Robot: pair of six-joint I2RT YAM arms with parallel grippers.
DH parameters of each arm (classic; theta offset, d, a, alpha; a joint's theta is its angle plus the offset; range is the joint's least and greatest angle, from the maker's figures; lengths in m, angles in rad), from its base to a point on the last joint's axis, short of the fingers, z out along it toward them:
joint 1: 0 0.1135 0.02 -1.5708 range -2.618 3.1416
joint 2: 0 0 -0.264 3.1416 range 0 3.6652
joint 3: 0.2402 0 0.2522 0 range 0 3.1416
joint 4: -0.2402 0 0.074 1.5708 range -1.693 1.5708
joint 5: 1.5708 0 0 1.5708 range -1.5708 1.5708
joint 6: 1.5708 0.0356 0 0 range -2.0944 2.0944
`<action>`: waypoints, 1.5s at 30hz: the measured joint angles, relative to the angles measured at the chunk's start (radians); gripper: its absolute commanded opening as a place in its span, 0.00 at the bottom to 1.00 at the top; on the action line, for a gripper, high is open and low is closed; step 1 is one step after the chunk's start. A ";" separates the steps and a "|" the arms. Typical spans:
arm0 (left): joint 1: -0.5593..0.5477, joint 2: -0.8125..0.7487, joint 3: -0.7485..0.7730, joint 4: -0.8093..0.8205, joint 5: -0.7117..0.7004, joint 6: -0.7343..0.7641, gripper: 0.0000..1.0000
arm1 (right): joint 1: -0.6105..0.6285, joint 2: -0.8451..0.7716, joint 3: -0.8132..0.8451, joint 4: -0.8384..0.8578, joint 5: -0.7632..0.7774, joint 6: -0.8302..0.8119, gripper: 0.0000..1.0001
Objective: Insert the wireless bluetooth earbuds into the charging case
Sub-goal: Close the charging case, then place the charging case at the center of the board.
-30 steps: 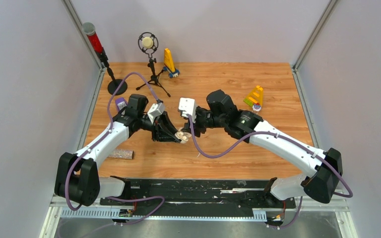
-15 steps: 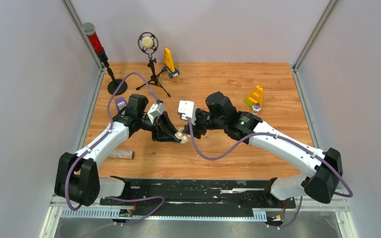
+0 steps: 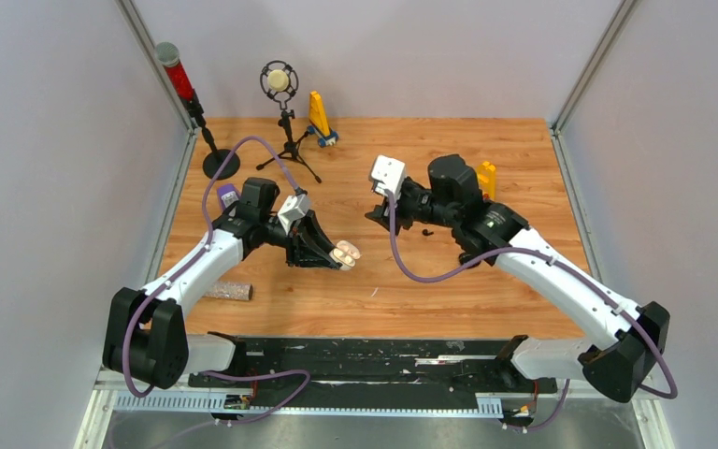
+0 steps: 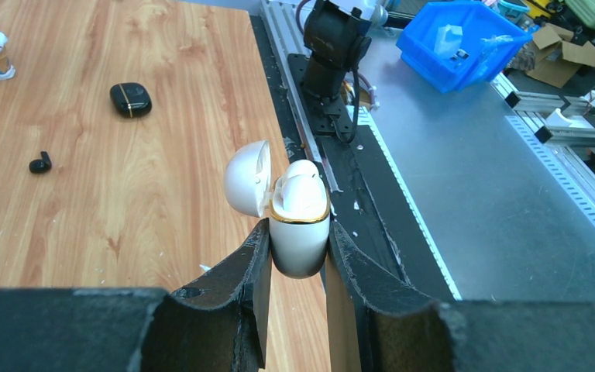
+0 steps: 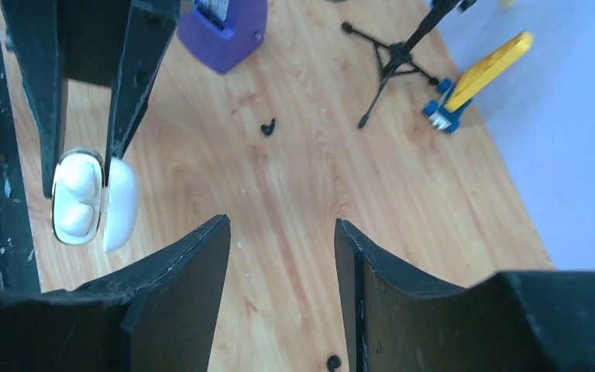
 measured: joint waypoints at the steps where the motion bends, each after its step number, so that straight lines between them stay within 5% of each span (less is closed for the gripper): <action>1: 0.000 0.000 0.000 0.000 0.000 0.000 0.16 | -0.003 0.003 -0.017 0.011 -0.002 0.005 0.54; 12: 0.000 0.000 0.000 0.008 -0.013 -0.001 0.16 | 0.012 0.064 -0.118 0.018 -0.149 0.035 0.54; 24: 0.000 0.029 -0.001 0.126 -0.067 -0.098 0.15 | 0.023 -0.055 -0.111 -0.007 -0.340 0.045 0.57; 30: -0.001 0.138 -0.046 0.545 -0.214 -0.498 0.18 | -0.071 -0.055 -0.097 -0.005 -0.166 0.072 0.65; 37: -0.001 0.537 0.042 0.964 -0.476 -1.065 0.19 | -0.292 -0.009 -0.101 0.048 0.003 0.164 0.65; 45: 0.000 0.759 0.166 1.062 -0.753 -1.284 0.19 | -0.397 -0.005 -0.164 0.105 0.036 0.194 0.65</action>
